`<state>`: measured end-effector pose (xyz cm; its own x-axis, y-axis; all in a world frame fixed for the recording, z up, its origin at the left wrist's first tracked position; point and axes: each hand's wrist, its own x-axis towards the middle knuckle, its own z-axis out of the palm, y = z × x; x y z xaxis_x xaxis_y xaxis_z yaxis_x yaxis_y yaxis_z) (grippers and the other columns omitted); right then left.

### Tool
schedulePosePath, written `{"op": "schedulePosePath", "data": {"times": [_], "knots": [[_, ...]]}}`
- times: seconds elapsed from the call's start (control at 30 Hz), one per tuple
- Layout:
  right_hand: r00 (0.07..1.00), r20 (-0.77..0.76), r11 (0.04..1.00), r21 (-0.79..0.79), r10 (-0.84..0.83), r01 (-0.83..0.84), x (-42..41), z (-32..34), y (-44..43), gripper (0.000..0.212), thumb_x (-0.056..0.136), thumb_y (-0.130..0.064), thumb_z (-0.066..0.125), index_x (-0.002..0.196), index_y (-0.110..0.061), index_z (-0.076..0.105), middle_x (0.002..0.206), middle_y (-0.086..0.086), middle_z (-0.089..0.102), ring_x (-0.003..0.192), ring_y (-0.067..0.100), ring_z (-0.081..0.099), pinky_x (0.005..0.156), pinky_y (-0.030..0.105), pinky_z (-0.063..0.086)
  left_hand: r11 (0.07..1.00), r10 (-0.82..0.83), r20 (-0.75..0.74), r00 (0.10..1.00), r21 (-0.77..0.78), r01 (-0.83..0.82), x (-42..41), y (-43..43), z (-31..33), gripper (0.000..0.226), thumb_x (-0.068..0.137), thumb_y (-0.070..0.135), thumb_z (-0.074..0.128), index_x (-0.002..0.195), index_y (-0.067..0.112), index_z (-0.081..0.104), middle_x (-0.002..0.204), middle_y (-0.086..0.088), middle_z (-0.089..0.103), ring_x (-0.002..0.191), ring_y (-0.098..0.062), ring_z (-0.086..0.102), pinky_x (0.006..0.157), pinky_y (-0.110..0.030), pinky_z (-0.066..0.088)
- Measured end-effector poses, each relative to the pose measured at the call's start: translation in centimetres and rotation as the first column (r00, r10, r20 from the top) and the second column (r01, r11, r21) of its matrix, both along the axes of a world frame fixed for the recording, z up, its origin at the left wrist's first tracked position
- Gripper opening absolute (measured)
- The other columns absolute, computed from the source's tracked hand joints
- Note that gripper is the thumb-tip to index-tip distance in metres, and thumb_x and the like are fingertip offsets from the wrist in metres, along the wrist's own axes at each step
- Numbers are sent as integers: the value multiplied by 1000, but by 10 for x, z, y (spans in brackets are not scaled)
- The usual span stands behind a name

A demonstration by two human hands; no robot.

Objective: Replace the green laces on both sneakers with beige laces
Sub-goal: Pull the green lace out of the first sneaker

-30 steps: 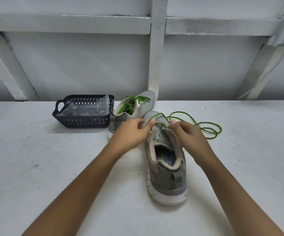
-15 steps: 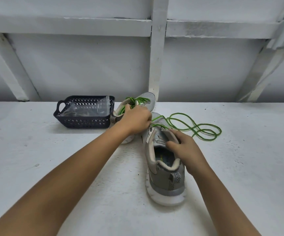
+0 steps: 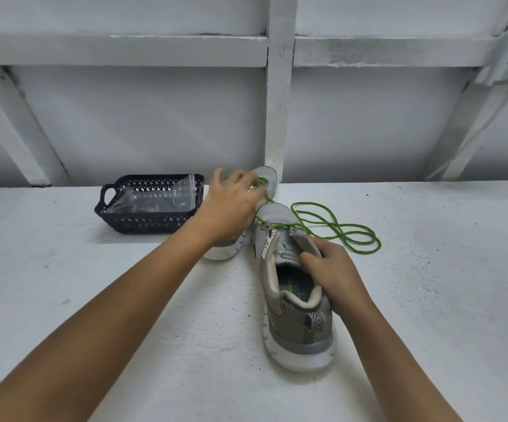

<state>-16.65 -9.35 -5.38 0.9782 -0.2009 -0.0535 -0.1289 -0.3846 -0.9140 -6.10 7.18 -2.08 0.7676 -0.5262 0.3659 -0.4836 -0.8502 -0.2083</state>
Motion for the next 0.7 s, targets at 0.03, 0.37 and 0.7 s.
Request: {"op": "schedulePosePath", "data": {"times": [0.03, 0.37, 0.7], "knots": [[1000, -2, 1000, 3, -2, 2, 0, 0, 0, 29, 83, -5, 50, 104, -17, 67, 75, -3, 59, 71, 15, 53, 60, 26, 40, 993, -22, -54, 998, 117, 28, -2, -3, -3, 32, 93, 21, 44, 123, 22, 55, 130, -3, 46, 127, -26, 37, 107, -59, 15], [1000, 18, 1000, 6, -20, 20, -2, -1, 0, 30, 83, -7, 50, 100, -25, 67, 76, -4, 62, 72, 13, 53, 59, 23, 38, 887, -35, -141, 989, -461, -34, 0, -2, 1, 19, 94, 21, 43, 95, 12, 60, 96, -1, 62, 95, -23, 56, 102, -42, 31], [999, 28, 1000, -1, -18, 18, -3, 2, 1, 22, 84, -6, 50, 82, -22, 65, 70, 0, 59, 68, 15, 51, 61, 27, 38, 999, 21, -147, 989, 43, -14, -13, -13, -9, 34, 93, 22, 46, 126, 19, 54, 133, -5, 44, 133, -23, 30, 109, -66, 2]]}}
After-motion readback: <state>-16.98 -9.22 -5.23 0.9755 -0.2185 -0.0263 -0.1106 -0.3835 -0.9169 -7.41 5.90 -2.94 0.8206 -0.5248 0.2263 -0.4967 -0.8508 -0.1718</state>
